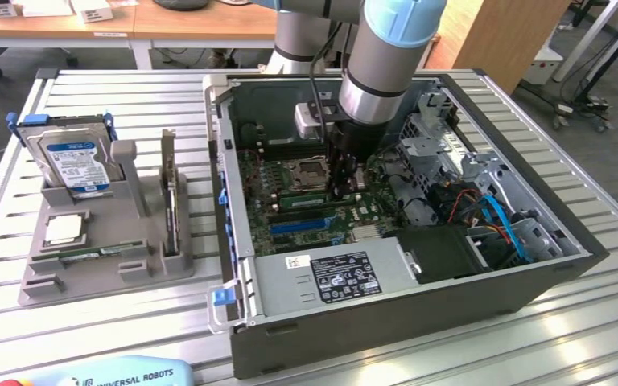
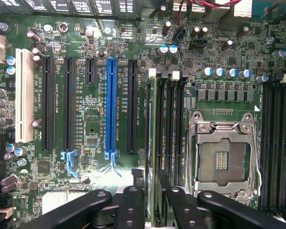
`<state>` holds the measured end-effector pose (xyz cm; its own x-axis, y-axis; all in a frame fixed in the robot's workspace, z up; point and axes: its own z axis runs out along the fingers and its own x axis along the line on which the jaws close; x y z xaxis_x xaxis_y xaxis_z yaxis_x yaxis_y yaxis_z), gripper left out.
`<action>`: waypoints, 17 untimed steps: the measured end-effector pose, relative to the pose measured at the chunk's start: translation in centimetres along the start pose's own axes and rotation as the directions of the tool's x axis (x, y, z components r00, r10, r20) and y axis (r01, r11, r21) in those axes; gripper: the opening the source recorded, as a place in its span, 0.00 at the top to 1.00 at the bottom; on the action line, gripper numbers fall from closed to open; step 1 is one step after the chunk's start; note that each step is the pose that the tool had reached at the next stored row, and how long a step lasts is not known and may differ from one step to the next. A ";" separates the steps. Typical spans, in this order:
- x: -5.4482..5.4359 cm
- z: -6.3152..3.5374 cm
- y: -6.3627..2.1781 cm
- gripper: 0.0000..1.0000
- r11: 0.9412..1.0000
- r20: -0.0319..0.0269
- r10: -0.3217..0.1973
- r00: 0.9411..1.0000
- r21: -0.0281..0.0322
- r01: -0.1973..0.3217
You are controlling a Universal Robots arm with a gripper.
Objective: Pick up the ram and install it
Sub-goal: 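Insert the ram into the slot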
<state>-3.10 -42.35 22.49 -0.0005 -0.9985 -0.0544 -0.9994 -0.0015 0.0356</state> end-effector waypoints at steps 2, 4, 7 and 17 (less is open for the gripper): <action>0.0 0.00 0.00 0.75 1.000 0.000 0.000 1.000 0.000 0.000; 0.0 -0.08 0.00 0.75 1.000 0.000 0.000 1.000 0.000 0.000; 0.0 -0.38 0.02 0.75 1.000 0.000 0.000 1.000 0.000 0.000; -0.1 -2.16 0.08 0.75 1.000 -0.008 0.000 1.000 0.000 0.000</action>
<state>-3.10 -42.35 24.66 -0.0004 -0.9989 -0.0463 -0.9994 -0.0012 0.0357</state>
